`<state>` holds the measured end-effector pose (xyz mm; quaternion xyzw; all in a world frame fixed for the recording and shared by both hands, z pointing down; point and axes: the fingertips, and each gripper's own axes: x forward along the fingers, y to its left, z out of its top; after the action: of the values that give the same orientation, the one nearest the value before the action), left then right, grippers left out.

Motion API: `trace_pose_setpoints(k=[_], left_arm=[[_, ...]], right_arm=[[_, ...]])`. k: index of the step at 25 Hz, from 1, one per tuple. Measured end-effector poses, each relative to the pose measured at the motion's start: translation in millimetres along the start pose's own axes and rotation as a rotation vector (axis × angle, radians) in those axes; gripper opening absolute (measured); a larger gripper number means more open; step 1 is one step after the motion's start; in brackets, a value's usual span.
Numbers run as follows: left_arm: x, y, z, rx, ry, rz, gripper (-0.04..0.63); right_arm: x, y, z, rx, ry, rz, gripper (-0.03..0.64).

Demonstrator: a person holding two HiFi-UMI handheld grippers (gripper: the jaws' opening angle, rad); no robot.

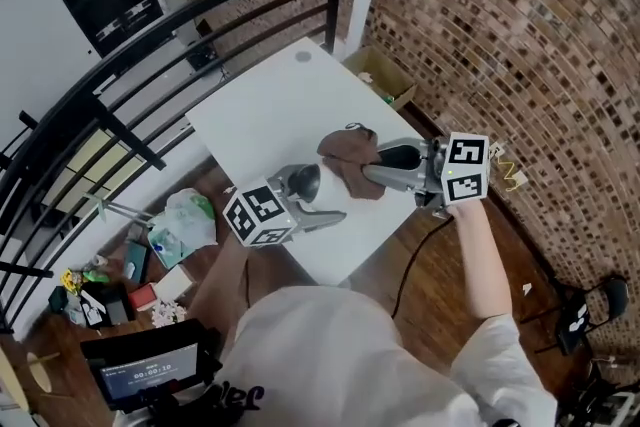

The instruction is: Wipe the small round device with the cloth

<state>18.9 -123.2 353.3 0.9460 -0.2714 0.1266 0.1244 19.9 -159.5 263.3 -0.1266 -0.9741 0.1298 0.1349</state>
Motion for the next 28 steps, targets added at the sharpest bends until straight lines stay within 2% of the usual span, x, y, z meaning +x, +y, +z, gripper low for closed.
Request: trace_pose_setpoints(k=[2, 5, 7, 10, 14, 17, 20, 22, 24, 26, 28], left_arm=[[-2.2, -18.7, 7.2, 0.060, -0.037, -0.095, 0.400], [-3.2, -47.5, 19.6, 0.136, -0.087, -0.222, 0.400], [-3.2, -57.6, 25.7, 0.153, -0.107, -0.263, 0.400], [-4.2, -53.2, 23.6, 0.141, -0.113, -0.240, 0.402], [-6.9, -31.5, 19.3, 0.077, -0.118, -0.136, 0.402], [-7.1, -12.6, 21.7, 0.007, -0.124, -0.044, 0.402], [-5.3, 1.8, 23.3, -0.055, -0.127, 0.018, 0.402], [-2.5, 3.4, 19.2, -0.062, -0.107, 0.029, 0.402], [-0.5, 0.9, 12.9, -0.067, -0.090, 0.020, 0.402], [-1.0, -6.3, 10.7, -0.071, -0.103, -0.016, 0.402], [-4.3, -20.2, 12.9, -0.037, -0.127, -0.085, 0.402]], right_arm=[[3.5, -11.0, 0.2, 0.030, 0.007, 0.016, 0.041], [24.2, -8.7, -13.2, 0.116, 0.034, 0.125, 0.041], [34.3, -2.7, -17.8, 0.191, 0.024, 0.199, 0.041], [35.5, 6.8, -16.4, 0.260, -0.004, 0.259, 0.041], [26.4, 27.2, -5.0, 0.251, -0.047, 0.298, 0.041], [23.4, 55.0, 1.3, 0.170, -0.036, 0.309, 0.040], [39.7, 81.2, -15.7, 0.065, 0.082, 0.284, 0.040], [50.3, 88.5, -32.4, 0.020, 0.162, 0.259, 0.040], [50.6, 90.0, -39.2, 0.011, 0.181, 0.251, 0.040], [37.8, 82.6, -29.2, 0.032, 0.113, 0.231, 0.040], [15.2, 60.0, -8.8, 0.069, 0.001, 0.159, 0.040]])
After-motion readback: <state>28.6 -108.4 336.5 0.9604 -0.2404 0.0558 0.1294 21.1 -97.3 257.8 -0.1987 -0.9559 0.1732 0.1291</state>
